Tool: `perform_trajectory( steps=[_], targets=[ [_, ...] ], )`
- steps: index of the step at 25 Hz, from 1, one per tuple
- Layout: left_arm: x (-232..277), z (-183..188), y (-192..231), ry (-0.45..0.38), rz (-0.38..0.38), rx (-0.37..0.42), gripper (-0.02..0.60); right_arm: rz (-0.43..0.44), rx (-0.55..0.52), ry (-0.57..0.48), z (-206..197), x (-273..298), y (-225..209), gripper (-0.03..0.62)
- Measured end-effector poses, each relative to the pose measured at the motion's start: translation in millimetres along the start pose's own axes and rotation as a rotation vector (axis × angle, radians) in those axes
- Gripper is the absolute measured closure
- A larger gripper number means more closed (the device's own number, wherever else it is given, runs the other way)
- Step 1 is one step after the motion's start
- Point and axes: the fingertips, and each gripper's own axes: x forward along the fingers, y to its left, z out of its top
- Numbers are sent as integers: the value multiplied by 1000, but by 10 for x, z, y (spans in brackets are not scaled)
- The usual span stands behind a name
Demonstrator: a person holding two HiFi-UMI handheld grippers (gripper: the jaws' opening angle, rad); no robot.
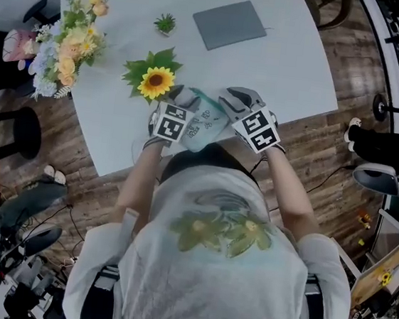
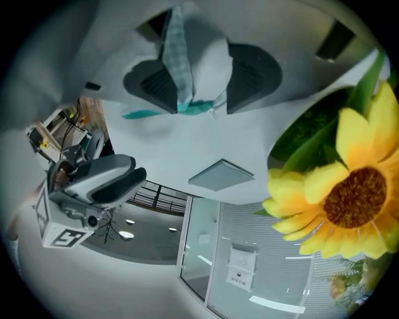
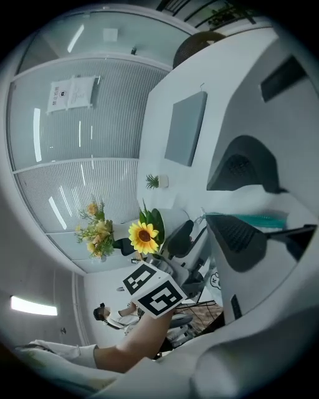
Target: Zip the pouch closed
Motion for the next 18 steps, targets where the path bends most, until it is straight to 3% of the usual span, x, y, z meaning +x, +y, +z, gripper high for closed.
perform_trajectory(
  steps=[12, 18],
  targets=[
    [40, 30, 182, 51, -22, 23, 334, 107, -109, 54, 29, 399, -48, 462],
    [93, -48, 196, 117, -83, 82, 341, 158, -185, 81, 76, 589, -33, 462]
  ],
)
